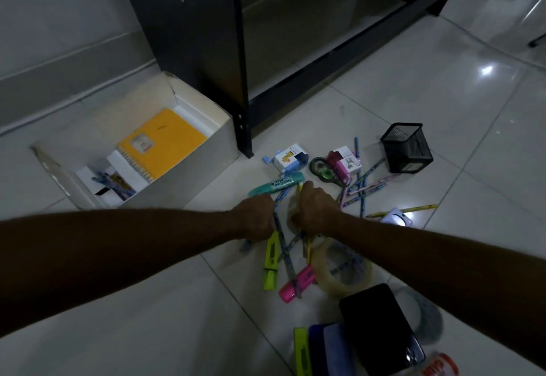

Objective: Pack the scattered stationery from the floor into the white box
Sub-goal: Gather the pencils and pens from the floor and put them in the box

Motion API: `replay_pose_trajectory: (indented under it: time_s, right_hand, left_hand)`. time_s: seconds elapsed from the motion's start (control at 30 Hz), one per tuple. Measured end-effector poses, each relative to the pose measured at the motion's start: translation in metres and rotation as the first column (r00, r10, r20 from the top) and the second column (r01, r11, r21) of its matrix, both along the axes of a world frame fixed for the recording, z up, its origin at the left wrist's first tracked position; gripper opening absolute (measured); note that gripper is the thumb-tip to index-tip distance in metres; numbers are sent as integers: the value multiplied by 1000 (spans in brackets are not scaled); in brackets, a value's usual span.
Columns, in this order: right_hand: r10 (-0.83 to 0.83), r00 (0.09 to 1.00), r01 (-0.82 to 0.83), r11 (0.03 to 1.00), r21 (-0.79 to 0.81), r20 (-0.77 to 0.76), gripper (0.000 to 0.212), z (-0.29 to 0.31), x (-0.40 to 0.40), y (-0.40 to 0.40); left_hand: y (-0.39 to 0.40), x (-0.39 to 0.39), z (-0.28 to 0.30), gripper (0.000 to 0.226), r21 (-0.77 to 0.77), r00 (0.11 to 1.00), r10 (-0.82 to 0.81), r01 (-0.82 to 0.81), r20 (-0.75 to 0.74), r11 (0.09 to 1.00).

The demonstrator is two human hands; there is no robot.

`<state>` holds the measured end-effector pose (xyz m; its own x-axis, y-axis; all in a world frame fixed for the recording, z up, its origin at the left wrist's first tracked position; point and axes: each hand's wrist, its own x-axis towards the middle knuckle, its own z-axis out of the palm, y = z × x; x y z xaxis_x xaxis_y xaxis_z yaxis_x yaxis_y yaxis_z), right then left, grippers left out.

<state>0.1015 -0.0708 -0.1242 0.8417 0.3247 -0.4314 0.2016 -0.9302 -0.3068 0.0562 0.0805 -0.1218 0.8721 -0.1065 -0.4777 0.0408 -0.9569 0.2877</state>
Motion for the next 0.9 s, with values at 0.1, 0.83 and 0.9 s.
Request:
replay_pose_trajectory:
  time_s: [0.1,0.83,0.9]
  right_hand:
    - [-28,999,28,999,-15,-37,68,4,1,0]
    - [2,999,-3,1000,-3,-42,37,19,-13,-12]
    - [12,999,-12,1000,-16,-30,37,18,-17,-11]
  left_hand:
    - [-1,-1,3,40,32,999,-36,35,29,999]
    - [3,-6,-1,31,5,999,-32,32,4,999]
    - [6,-8,0,31,-28,1000,30,-31,-9,999]
